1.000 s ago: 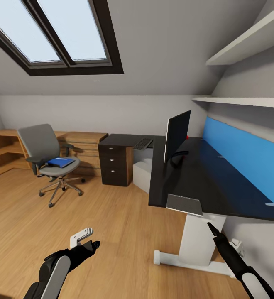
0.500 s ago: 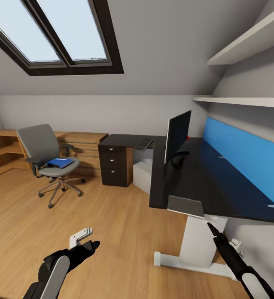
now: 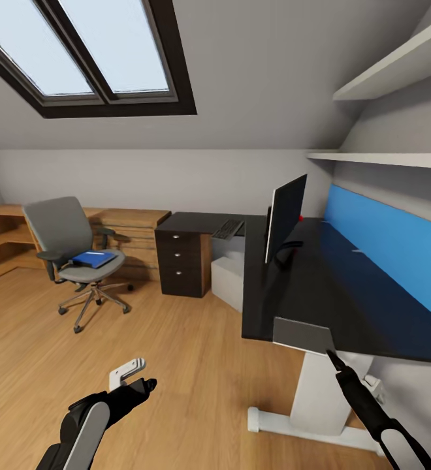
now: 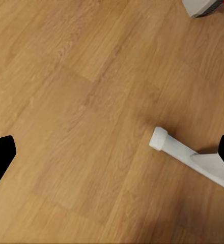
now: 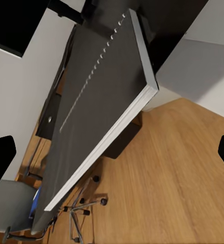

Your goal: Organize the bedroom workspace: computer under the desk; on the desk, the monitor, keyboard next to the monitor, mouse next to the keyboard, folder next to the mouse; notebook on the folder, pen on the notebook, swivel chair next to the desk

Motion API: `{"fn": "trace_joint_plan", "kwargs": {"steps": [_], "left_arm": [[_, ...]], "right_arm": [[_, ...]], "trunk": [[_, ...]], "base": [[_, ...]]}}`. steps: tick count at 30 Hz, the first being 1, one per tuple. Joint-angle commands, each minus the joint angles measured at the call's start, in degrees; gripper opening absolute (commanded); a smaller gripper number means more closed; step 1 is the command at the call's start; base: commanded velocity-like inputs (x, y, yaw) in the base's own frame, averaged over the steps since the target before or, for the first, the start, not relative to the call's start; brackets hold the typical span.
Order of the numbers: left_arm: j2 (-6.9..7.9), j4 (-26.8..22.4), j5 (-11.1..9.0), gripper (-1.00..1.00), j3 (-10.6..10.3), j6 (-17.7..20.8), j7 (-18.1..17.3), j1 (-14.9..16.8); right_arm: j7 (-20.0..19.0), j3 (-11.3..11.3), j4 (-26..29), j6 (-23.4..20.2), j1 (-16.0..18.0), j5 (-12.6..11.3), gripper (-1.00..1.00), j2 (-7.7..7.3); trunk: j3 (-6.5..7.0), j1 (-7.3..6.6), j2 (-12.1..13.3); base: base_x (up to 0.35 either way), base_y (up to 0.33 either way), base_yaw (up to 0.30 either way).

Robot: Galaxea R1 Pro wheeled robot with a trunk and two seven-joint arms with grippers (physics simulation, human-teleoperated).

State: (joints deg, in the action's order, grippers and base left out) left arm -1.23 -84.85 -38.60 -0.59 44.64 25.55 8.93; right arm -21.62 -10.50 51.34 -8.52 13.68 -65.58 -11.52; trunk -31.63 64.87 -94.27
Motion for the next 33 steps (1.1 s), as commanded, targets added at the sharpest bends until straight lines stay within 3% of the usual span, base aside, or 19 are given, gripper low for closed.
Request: {"fn": "trace_joint_plan", "kwargs": {"steps": [1, 33], "left_arm": [[0.00, -0.1, -0.6, 1.00, 0.0, 0.1, 0.6, 0.0], [0.00, 0.5, -0.6, 1.00, 0.0, 0.1, 0.5, 0.0]], "right_arm": [[-0.2, -0.1, 0.0, -0.5, 0.0, -0.6, 1.00, 0.03], [-0.2, -0.2, 0.0, -0.5, 0.0, -0.6, 1.00, -0.08]], "trunk": [[-0.06, 0.00, 0.0], [-0.06, 0.00, 0.0]], "base": [[0.089, 0.010, 0.000], [0.038, 0.001, 0.000]]}}
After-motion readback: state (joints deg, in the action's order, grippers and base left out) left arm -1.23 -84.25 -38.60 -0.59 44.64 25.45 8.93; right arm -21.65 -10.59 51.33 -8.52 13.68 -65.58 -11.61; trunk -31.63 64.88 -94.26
